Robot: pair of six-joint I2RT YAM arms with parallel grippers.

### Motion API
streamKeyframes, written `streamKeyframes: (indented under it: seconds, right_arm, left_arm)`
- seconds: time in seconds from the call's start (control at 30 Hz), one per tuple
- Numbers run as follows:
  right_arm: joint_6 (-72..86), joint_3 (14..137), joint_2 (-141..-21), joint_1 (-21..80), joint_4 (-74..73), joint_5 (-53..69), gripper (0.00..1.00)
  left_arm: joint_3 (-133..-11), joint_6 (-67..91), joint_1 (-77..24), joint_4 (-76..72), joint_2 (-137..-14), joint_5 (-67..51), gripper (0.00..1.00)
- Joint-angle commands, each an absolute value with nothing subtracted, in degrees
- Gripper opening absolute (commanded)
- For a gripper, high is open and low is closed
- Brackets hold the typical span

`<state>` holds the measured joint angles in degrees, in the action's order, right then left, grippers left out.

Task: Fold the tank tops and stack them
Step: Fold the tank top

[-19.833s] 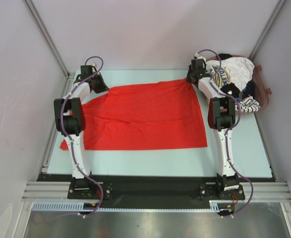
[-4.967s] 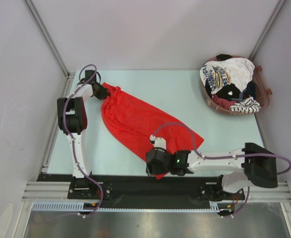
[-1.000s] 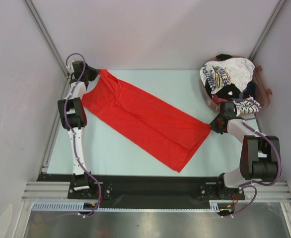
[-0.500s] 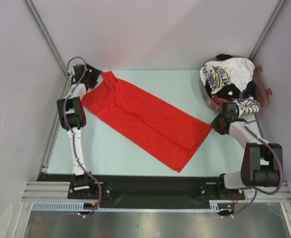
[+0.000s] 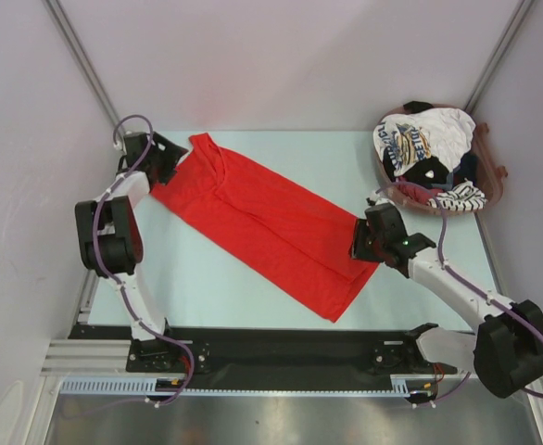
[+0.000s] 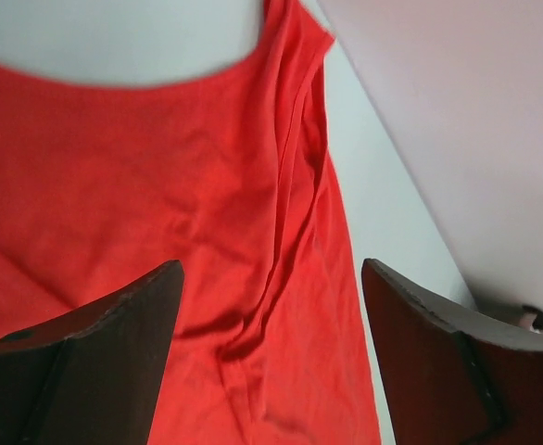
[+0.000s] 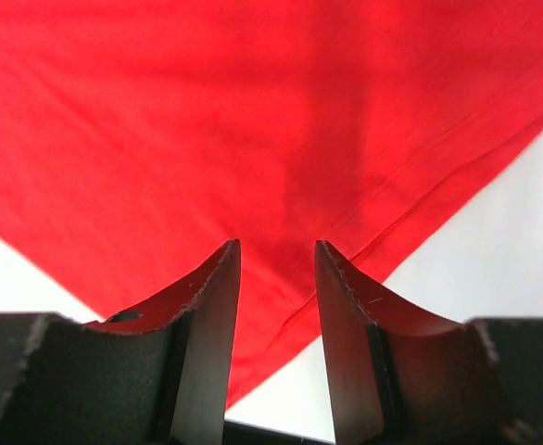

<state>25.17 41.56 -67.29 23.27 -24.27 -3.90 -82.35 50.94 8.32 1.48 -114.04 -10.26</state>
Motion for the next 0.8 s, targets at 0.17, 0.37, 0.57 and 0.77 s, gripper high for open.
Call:
streamKeyframes:
  seconds: [0.17, 0.37, 0.57, 0.77]
  right_arm:
    - [27.07, 39.82, -69.17, 31.81, -28.39, -7.56, 0.45]
    - [28.56, 39.55, -69.69, 37.96, -29.53, -11.34, 0.47]
    - [29.53, 42.8, -77.78, 40.25, -31.99, -16.61, 0.45]
    - [30.23, 43.33, -79.19, 40.78, -32.17, -20.74, 0.45]
  left_arm:
    - [-76.11, 47.11, 2.03, 1.21, -109.86, -13.8, 0.81]
    - [-75.94, 47.55, 0.88, 1.14, -109.78, -14.59, 0.8]
    - [-77.25, 46.85, 0.44, 2.36, -109.86, -14.59, 0.79]
    - [-77.7, 46.76, 0.44, 2.72, -111.01, -14.59, 0.76]
